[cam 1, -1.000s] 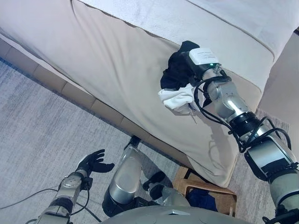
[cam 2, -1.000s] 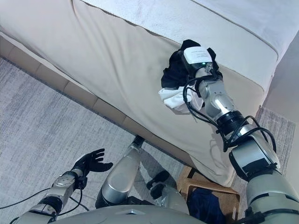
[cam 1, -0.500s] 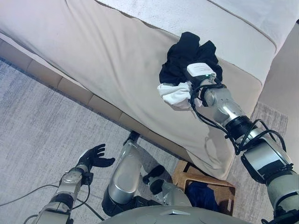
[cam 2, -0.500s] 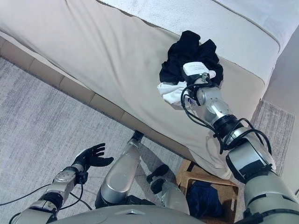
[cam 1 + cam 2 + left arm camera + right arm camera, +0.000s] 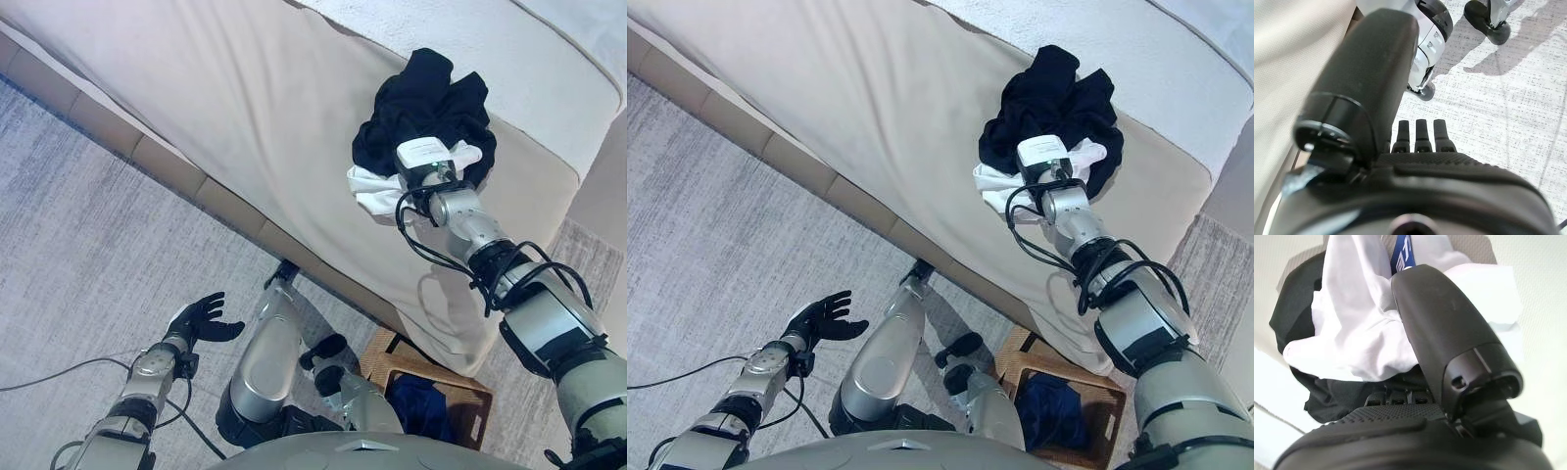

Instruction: Pick up the clothes from the bed and place them into the basket

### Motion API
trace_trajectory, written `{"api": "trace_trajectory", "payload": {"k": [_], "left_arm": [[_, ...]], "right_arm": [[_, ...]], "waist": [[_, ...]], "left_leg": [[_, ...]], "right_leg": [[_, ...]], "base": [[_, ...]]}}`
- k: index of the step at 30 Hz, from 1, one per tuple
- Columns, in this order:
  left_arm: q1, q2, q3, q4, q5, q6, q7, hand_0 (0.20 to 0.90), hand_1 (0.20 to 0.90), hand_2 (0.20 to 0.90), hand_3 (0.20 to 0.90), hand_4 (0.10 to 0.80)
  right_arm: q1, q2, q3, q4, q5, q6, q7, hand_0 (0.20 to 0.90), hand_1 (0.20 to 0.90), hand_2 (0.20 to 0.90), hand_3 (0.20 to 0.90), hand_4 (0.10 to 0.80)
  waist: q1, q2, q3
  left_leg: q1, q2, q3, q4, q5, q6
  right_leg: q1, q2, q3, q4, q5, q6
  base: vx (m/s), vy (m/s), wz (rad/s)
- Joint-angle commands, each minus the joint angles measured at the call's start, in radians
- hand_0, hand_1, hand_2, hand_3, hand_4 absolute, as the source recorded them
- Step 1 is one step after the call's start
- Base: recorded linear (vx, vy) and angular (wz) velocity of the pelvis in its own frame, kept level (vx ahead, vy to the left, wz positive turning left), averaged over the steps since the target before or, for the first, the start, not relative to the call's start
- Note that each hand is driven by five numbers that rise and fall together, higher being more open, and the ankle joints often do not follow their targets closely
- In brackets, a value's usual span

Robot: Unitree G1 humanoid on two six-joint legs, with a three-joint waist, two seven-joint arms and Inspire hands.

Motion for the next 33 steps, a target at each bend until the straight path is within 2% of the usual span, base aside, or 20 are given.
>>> {"api": "trace_trajectory", "payload": {"k": [1,3,6,11,16,21,24,29,33], "left_arm": [[0.048,0.019,-0.076,-0.036,0.006,-0.023,-0.008,0.900,0.900,0.900,0.900,0.800],[0.048,0.015,-0.081,-0.044,0.008,-0.019,-0.004,0.900,0.900,0.900,0.900,0.800],[0.057,0.002,-0.093,-0.043,0.009,-0.024,0.014,0.900,0.900,0.900,0.900,0.800],[0.094,-0.024,-0.084,-0.011,0.013,-0.070,0.034,0.900,0.900,0.900,0.900,0.800],[0.130,-0.033,-0.082,0.002,0.033,-0.077,0.017,0.900,0.900,0.900,0.900,0.800],[0.156,-0.040,-0.087,0.014,0.057,-0.061,0.005,0.900,0.900,0.900,0.900,0.800],[0.160,-0.046,-0.086,0.021,0.067,-0.062,0.006,0.900,0.900,0.900,0.900,0.800],[0.160,-0.054,-0.087,0.023,0.085,-0.041,0.009,0.900,0.900,0.900,0.900,0.800],[0.152,-0.054,-0.084,0.025,0.085,-0.029,0.008,0.900,0.900,0.900,0.900,0.800]], "right_arm": [[-0.058,-0.016,0.049,-0.002,-0.022,0.024,-0.066,0.300,0.300,0.300,0.200,0.100],[-0.061,-0.016,0.041,-0.022,0.031,0.040,-0.141,0.300,0.300,0.300,0.200,0.100],[-0.095,-0.034,-0.030,-0.151,0.189,0.069,-0.380,0.300,0.300,0.300,0.200,0.100],[-0.160,-0.065,-0.218,-0.347,0.321,-0.061,-0.733,0.300,0.300,0.300,0.200,0.100],[-0.216,-0.116,-0.349,-0.551,0.382,-0.151,-0.947,0.300,0.300,0.300,0.200,0.100],[-0.198,-0.176,-0.407,-0.711,0.436,-0.157,-0.993,0.300,0.300,0.300,0.200,0.100],[-0.177,-0.178,-0.414,-0.743,0.453,-0.156,-0.991,0.300,0.300,0.300,0.200,0.100],[-0.103,-0.151,-0.405,-0.722,0.497,-0.145,-0.918,0.300,0.300,0.300,0.200,0.100],[-0.042,-0.125,-0.369,-0.631,0.512,-0.133,-0.799,0.300,0.300,0.300,0.200,0.100]], "waist": [[0.021,0.045,-0.031],[0.020,0.046,-0.031],[0.007,0.050,-0.034],[-0.016,0.046,-0.048],[-0.027,0.052,-0.091],[-0.042,0.060,-0.151],[-0.047,0.061,-0.167],[-0.054,0.065,-0.189],[-0.060,0.067,-0.192]], "left_leg": [[0.105,0.021,0.056,-0.177,-0.008,0.073],[0.103,0.020,0.055,-0.175,-0.009,0.074],[0.111,0.022,0.059,-0.172,-0.016,0.077],[0.135,0.029,0.078,-0.171,-0.036,0.081],[0.169,0.015,0.079,-0.166,-0.057,0.089],[0.201,-0.005,0.075,-0.161,-0.072,0.097],[0.211,-0.010,0.073,-0.163,-0.075,0.099],[0.226,-0.015,0.072,-0.167,-0.078,0.098],[0.227,-0.013,0.075,-0.166,-0.080,0.097]], "right_leg": [[-0.002,-0.029,-0.003,0.176,-0.032,-0.015],[-0.001,-0.028,-0.005,0.172,-0.023,-0.011],[0.000,-0.029,0.006,0.172,-0.006,-0.006],[0.015,-0.024,0.044,0.168,-0.009,-0.007],[0.039,-0.035,0.064,0.162,-0.003,-0.004],[0.061,-0.050,0.069,0.154,0.002,0.002],[0.068,-0.052,0.072,0.150,0.002,0.003],[0.082,-0.054,0.073,0.139,-0.001,0.003],[0.083,-0.054,0.073,0.134,-0.001,0.001]], "base": [[0.028,-0.029,0.06],[0.020,-0.013,0.05],[0.018,-0.002,0.02],[0.011,0.019,-0.03],[0.086,0.067,-0.09],[0.102,0.066,-0.02],[0.052,0.028,-0.03],[0.041,0.013,0.01],[0.000,0.000,0.00]]}}
